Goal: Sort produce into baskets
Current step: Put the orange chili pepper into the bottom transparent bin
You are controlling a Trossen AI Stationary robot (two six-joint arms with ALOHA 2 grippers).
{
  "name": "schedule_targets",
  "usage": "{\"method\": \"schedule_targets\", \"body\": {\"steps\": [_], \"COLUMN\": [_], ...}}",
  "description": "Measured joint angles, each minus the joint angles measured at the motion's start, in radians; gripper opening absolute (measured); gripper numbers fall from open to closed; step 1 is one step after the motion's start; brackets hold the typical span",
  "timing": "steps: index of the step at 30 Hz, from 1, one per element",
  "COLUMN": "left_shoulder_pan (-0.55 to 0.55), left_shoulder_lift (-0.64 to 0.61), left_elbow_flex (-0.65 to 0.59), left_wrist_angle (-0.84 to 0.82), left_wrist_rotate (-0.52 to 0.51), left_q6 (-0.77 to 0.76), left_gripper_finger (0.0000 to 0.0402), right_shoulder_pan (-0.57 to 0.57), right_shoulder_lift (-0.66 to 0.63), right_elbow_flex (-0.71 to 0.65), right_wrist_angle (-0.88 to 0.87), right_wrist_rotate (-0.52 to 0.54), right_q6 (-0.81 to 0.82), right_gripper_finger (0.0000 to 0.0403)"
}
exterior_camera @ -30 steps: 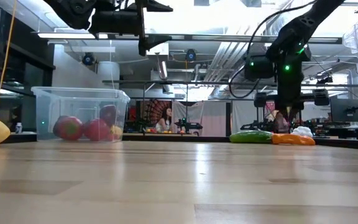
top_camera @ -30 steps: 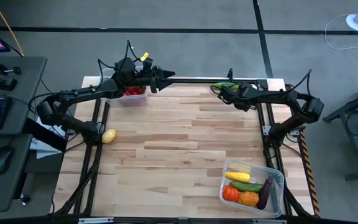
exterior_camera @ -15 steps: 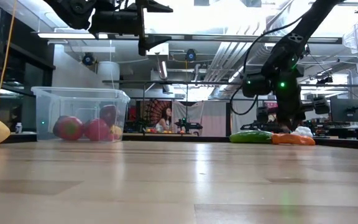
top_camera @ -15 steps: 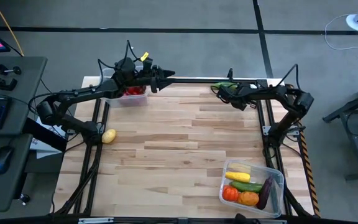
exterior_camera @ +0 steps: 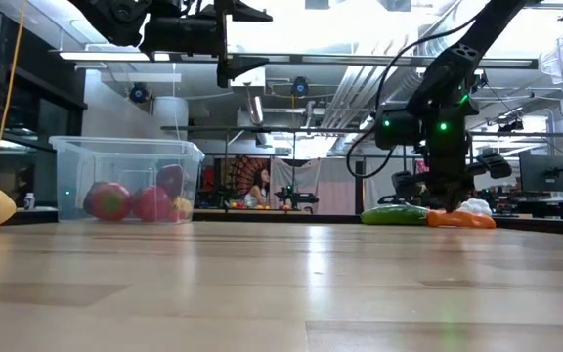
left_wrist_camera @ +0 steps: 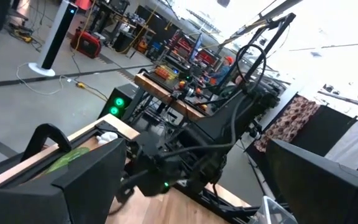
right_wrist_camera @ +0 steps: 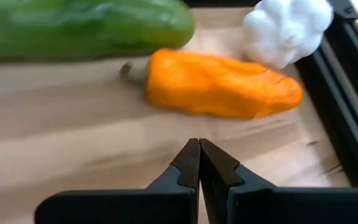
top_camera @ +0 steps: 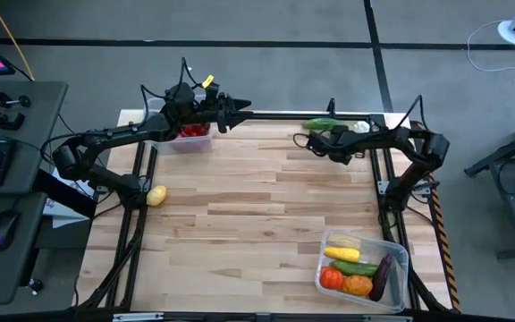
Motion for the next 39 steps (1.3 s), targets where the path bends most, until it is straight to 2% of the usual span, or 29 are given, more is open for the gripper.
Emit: {"method": "schedule_targets", "body": {"steps": [16, 27, 33, 39], "left_shoulder_pan": [0.0, 0.0, -0.017, -0.041], "left_shoulder_lift": [0.0, 0.0, 0.0, 0.0], "left_elbow_flex": [0.0, 0.0, 0.0, 0.0], "left_wrist_angle": [0.0, 0.0, 0.002, 0.002], "left_wrist_rotate": [-0.003, -0.003, -0.003, -0.003], "left_q6": [0.0, -0.01, -0.027, -0.043], "left_gripper_finger": [0.0374, 0.0374, 0.0374, 0.0374], "right_shoulder_pan": [0.243, 0.417, 0.498, 0.549], "right_shoulder_lift": [0.0, 0.0, 0.0, -0.004], "right_elbow_flex": [0.0, 0.005, 0.086, 0.27], "right_wrist_angle": [-0.009, 0.113, 0.153, 0.098], "right_wrist_rotate": [-0.079, -0.147, -0.155, -0.109], "right_q6": [0.145, 0.143, 0.025, -0.277], "right_gripper_finger": [0.0, 0.0, 0.0, 0.0]}}
